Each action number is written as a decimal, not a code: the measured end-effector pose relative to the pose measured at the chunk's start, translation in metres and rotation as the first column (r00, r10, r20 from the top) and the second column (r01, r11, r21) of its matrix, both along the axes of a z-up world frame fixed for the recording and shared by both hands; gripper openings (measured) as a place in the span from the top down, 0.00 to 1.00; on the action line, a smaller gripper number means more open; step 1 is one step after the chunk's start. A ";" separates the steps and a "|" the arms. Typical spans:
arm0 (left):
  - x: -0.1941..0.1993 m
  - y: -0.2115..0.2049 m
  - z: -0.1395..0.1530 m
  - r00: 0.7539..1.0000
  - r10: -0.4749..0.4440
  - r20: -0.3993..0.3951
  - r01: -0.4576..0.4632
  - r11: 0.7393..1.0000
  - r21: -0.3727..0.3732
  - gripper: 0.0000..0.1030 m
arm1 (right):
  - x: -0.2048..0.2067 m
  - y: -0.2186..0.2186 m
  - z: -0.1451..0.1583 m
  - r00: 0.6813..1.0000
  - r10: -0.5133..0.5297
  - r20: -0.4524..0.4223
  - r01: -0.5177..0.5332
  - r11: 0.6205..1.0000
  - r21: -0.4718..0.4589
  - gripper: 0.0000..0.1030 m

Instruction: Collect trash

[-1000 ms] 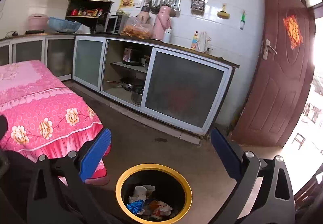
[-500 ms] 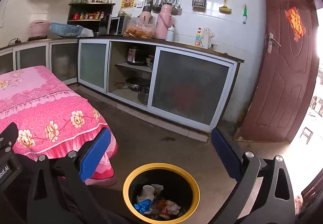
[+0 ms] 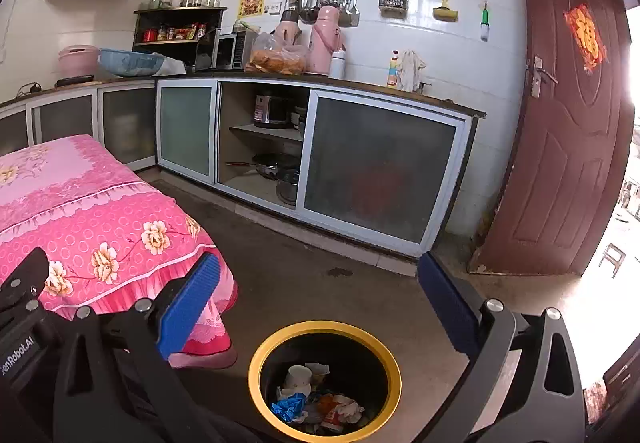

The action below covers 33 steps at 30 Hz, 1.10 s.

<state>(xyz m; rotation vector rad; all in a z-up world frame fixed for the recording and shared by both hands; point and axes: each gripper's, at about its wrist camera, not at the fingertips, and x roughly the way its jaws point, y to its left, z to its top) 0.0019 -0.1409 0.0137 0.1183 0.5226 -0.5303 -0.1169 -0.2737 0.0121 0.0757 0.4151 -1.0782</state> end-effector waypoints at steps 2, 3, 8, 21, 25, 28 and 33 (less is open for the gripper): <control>0.001 0.000 0.000 1.000 0.002 -0.002 -0.002 1.000 0.002 0.08 | 0.000 -0.001 0.000 1.000 -0.001 0.001 0.001 1.000 0.004 0.08; 0.001 0.000 0.000 1.000 0.002 -0.002 -0.002 1.000 0.001 0.08 | 0.000 -0.001 -0.001 1.000 -0.002 -0.001 0.002 1.000 0.006 0.08; 0.001 0.000 0.000 1.000 -0.002 -0.004 0.002 1.000 0.000 0.08 | 0.000 -0.003 -0.001 1.000 -0.007 -0.002 0.007 1.000 0.015 0.08; 0.004 -0.002 0.002 1.000 -0.001 -0.006 0.001 1.000 -0.006 0.08 | -0.001 -0.003 -0.001 1.000 -0.007 0.000 0.007 1.000 0.017 0.08; 0.004 -0.002 0.002 1.000 -0.002 -0.011 0.002 1.000 -0.005 0.08 | -0.001 -0.003 -0.001 1.000 -0.008 0.000 0.008 1.000 0.019 0.08; 0.003 -0.001 0.001 1.000 -0.003 -0.013 0.003 1.000 -0.005 0.08 | -0.001 -0.003 -0.001 1.000 -0.008 -0.001 0.008 1.000 0.019 0.08; 0.004 -0.002 0.001 1.000 -0.002 -0.013 0.002 1.000 -0.005 0.08 | -0.001 -0.004 -0.002 1.000 -0.009 -0.001 0.009 1.000 0.021 0.08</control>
